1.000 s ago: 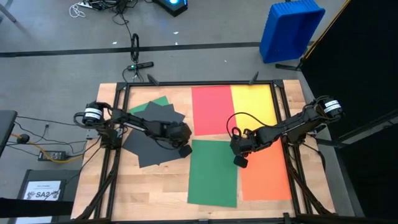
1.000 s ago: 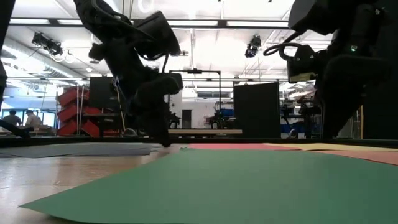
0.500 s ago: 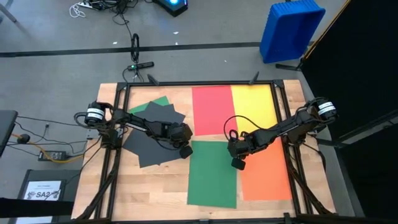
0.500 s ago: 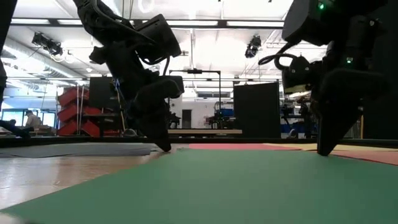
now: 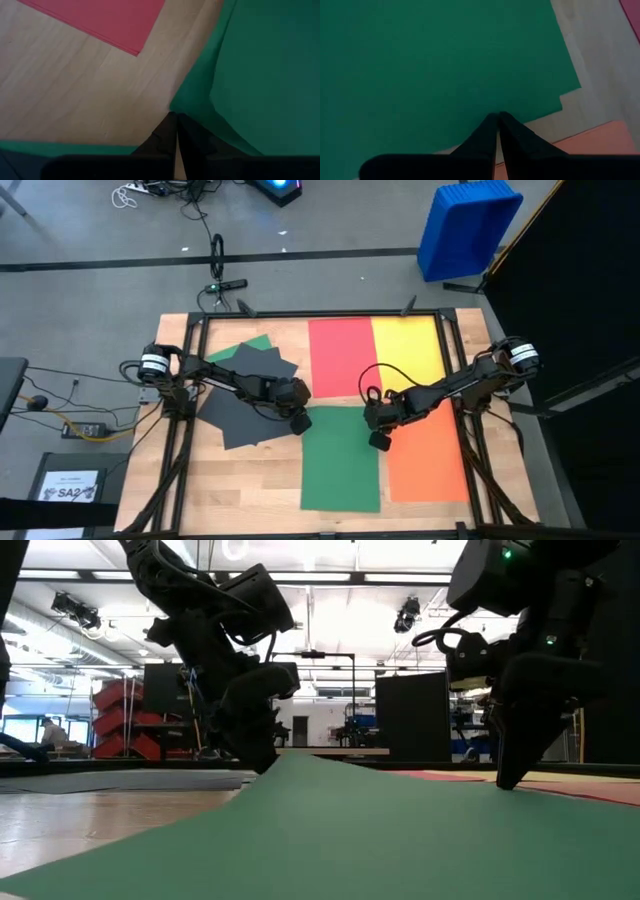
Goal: Organize paper
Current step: Stack the green colored paper on top of the green colored paper
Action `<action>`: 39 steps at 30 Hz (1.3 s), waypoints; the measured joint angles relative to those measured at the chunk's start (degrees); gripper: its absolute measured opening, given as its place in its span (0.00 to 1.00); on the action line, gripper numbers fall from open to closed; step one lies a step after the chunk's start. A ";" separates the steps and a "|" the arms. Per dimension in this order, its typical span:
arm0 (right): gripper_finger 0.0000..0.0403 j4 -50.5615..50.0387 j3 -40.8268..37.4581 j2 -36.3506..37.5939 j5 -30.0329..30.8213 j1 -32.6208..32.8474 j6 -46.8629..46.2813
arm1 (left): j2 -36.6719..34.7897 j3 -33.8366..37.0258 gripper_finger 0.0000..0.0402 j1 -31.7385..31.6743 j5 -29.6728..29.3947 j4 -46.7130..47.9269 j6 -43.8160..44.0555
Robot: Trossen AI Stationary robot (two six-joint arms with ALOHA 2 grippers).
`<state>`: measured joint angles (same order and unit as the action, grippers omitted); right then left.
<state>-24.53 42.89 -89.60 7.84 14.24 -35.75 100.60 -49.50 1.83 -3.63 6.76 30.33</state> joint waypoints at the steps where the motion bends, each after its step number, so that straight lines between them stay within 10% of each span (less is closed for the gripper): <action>1: 0.00 -0.06 0.00 0.00 -0.01 0.00 0.00 | 0.00 0.00 0.00 0.00 -0.19 0.54 0.00; 39: 0.00 -8.29 1.25 3.41 -0.56 0.29 1.53 | -0.02 -3.06 0.00 2.81 -1.88 7.21 0.37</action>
<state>-32.82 44.14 -86.19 7.28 14.53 -34.22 100.57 -52.56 4.64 -5.51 13.97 30.70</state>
